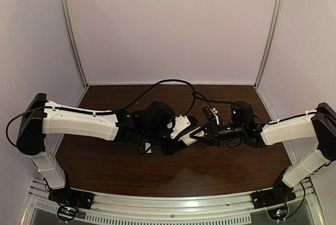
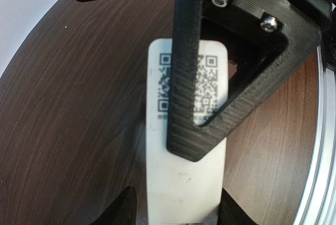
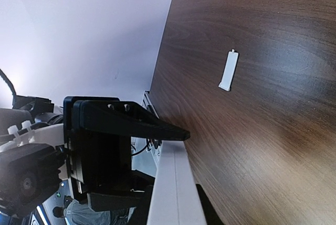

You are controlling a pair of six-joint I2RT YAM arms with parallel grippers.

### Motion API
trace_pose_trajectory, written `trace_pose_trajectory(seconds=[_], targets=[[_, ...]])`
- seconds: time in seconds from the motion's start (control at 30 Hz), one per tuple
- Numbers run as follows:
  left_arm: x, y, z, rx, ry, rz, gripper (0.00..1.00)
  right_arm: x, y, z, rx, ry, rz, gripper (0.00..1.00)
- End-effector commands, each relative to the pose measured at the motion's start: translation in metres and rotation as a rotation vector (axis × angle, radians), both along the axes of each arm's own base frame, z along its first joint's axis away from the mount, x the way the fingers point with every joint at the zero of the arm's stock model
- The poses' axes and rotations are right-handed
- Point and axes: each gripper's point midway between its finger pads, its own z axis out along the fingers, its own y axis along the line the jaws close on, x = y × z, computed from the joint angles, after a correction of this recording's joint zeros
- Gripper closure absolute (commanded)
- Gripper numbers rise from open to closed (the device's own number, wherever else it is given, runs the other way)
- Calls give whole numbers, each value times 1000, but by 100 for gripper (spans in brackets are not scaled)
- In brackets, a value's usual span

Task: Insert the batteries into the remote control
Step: Pass from the right arm to the left, then place the remote control without the battery cover at the center of the board.

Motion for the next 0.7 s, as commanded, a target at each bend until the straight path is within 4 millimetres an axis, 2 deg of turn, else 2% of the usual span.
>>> trace_pose_trajectory(seconds=[0.0,0.13,0.2,0.37,0.43,0.5,0.57,0.67], targets=[[6,-14,11,-24,-45,-8,53,-3,4,3,20,-20,11,100],[6,-14,8,-16,-41,-12,64,-3,4,2,19,-21,12,100],[5,-14,7,-13,-34,-14,68,-3,4,1,16,-22,14,93],[0,-6,-6,15,2,-6,73,10,-7,3,-15,-46,-21,53],[-3,0,-15,32,19,0,73,22,-18,6,-38,-69,-55,40],[-5,6,-23,51,38,9,73,38,-35,11,-63,-92,-112,22],[-7,11,-32,68,58,16,74,49,-51,13,-104,-108,-159,14],[-4,21,-43,82,98,40,73,68,-77,16,-161,-136,-236,13]])
